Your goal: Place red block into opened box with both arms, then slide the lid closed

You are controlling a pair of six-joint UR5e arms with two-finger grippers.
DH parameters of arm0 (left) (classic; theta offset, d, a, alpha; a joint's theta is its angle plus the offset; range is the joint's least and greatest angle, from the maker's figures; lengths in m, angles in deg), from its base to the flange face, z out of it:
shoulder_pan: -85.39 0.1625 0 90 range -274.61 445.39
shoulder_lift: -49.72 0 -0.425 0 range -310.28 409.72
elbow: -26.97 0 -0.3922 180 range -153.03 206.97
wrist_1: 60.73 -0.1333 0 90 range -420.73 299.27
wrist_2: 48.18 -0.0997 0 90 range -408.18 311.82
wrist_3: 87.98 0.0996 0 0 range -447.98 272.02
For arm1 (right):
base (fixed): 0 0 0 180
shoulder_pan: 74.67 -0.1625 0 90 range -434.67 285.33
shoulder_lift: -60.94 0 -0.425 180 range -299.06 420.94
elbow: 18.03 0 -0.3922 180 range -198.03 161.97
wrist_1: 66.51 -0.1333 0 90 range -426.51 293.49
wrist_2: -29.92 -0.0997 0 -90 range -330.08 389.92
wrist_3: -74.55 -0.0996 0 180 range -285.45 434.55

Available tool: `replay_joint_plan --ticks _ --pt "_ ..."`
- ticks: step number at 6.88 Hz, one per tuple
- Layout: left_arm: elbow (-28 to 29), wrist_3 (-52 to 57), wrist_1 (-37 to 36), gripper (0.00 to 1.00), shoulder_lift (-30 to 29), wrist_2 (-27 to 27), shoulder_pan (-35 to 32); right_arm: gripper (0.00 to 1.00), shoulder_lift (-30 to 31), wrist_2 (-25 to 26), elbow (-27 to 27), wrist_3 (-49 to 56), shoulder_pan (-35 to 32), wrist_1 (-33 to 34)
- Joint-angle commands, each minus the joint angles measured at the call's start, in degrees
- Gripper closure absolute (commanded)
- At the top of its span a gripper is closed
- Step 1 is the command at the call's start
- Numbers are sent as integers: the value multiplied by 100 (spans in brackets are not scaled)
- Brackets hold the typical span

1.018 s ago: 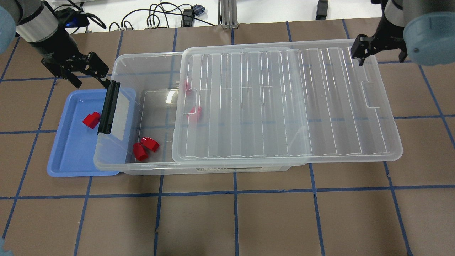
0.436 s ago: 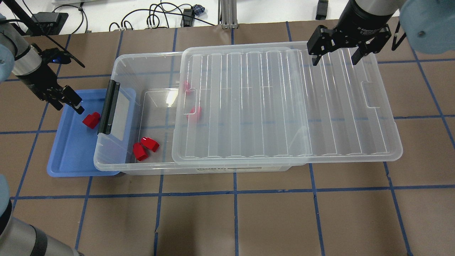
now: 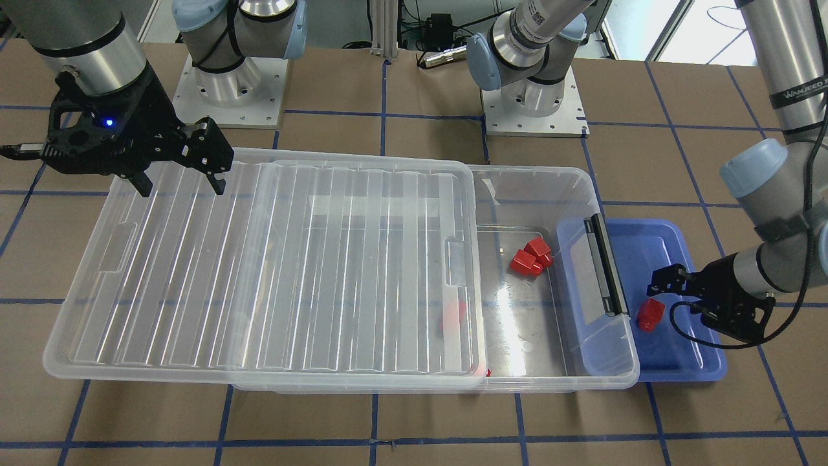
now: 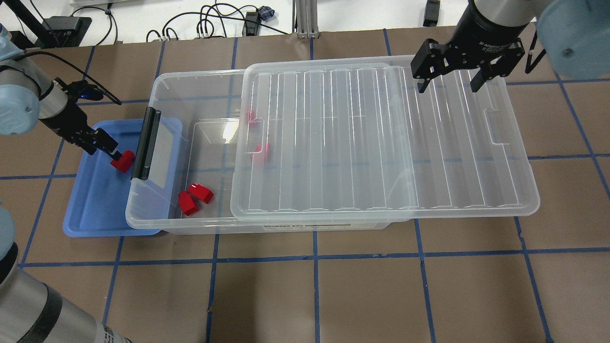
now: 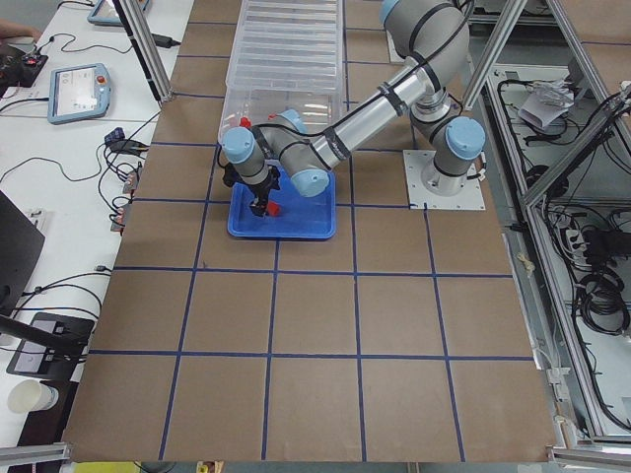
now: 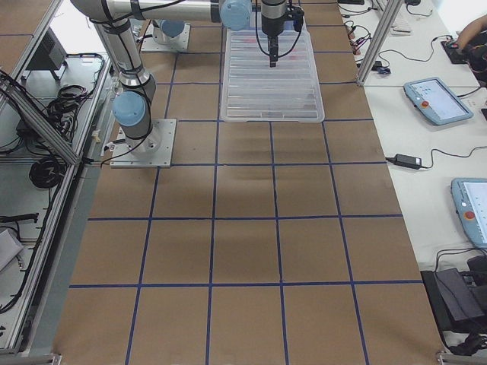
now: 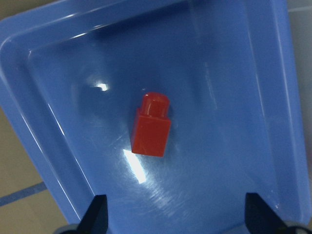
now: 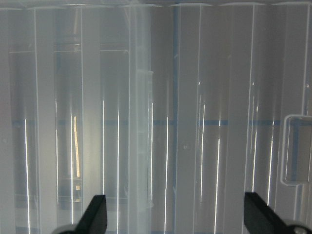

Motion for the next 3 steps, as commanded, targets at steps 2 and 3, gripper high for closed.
replay_joint_plan --ticks 2,3 --pt "-263 30 -546 12 -301 122 -44 0 4 -3 3 -1 3 8" --pt "-255 -66 -529 76 -240 141 -122 0 4 -3 3 -1 3 -1"
